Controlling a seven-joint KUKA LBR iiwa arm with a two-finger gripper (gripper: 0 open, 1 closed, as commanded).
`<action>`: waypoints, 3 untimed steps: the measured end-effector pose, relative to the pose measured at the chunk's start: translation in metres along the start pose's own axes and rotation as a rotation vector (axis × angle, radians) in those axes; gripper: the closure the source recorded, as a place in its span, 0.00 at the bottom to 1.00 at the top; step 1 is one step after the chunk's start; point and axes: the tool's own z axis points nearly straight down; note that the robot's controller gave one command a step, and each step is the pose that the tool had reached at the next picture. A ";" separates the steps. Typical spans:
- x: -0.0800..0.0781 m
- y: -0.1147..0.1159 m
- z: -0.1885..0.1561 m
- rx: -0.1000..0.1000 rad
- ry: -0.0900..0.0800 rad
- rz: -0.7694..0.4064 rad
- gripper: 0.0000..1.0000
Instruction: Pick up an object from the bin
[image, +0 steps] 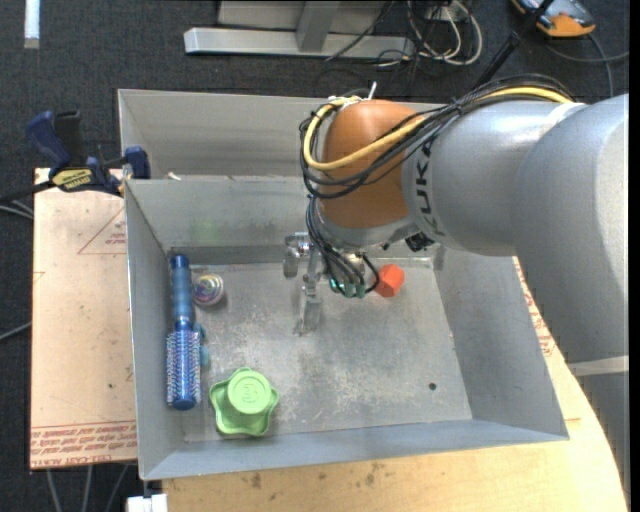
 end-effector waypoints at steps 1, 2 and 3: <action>-0.008 0.087 0.057 0.000 -0.007 -0.287 0.00; -0.030 0.149 0.024 -0.004 -0.015 -0.258 0.00; -0.024 0.133 0.012 -0.001 -0.009 -0.021 0.00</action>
Offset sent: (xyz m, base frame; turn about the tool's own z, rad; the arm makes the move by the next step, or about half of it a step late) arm 0.0076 0.0851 -0.0564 -0.2859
